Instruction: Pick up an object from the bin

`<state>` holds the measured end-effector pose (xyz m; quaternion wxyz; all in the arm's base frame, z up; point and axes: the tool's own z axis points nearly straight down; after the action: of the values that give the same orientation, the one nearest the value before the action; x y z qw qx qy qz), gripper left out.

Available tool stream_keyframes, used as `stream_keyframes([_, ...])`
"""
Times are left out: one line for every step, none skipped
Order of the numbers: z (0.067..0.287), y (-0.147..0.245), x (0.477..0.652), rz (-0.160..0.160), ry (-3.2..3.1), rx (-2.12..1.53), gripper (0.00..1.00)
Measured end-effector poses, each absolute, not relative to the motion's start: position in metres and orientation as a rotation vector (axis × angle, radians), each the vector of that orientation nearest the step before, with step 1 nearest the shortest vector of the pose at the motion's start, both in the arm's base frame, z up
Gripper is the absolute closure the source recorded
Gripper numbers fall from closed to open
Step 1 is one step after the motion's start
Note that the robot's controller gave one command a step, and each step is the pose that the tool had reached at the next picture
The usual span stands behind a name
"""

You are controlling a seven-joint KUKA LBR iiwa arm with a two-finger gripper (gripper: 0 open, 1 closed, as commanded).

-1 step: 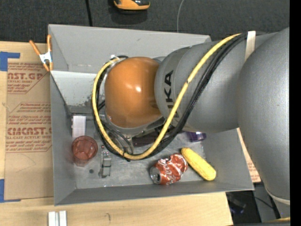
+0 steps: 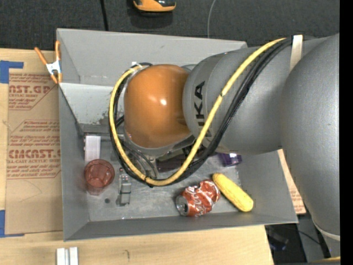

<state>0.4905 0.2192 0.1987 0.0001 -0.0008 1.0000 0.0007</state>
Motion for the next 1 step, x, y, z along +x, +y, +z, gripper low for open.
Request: stream_keyframes([0.1616,0.2384,0.5294,0.004,3.108,-0.377,0.0])
